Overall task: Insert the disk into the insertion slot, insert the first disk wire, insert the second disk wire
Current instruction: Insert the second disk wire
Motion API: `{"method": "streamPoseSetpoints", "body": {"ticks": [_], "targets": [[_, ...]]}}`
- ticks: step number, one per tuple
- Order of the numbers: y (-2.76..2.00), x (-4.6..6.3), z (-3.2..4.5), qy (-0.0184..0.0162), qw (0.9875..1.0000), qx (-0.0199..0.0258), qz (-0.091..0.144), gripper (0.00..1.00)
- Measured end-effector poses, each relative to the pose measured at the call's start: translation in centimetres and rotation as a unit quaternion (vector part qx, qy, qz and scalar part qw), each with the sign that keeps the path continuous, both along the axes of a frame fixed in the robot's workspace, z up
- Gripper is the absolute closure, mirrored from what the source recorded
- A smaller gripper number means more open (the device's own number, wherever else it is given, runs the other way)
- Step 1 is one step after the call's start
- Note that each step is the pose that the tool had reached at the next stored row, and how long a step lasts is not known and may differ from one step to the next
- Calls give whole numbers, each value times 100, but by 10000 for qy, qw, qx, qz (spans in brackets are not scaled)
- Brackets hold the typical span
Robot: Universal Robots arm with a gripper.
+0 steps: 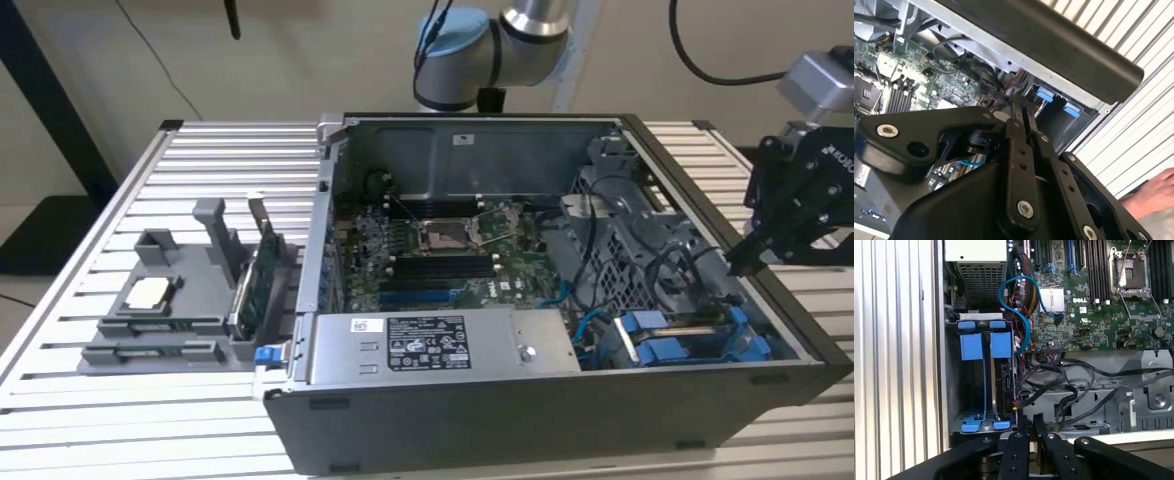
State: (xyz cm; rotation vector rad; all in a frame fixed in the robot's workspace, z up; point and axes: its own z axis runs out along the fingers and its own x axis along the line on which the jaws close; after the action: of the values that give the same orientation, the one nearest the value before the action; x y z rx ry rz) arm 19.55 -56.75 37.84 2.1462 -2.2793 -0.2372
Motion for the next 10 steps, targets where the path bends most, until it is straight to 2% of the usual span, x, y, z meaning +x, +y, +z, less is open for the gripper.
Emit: {"method": "streamPoseSetpoints", "body": {"ticks": [2,7,10], "targets": [[0,-80,29,0,10000,0,0,84],[4,-307,47,-3,10000,0,0,84],[5,-509,85,-6,10000,6,-1,84]]}}
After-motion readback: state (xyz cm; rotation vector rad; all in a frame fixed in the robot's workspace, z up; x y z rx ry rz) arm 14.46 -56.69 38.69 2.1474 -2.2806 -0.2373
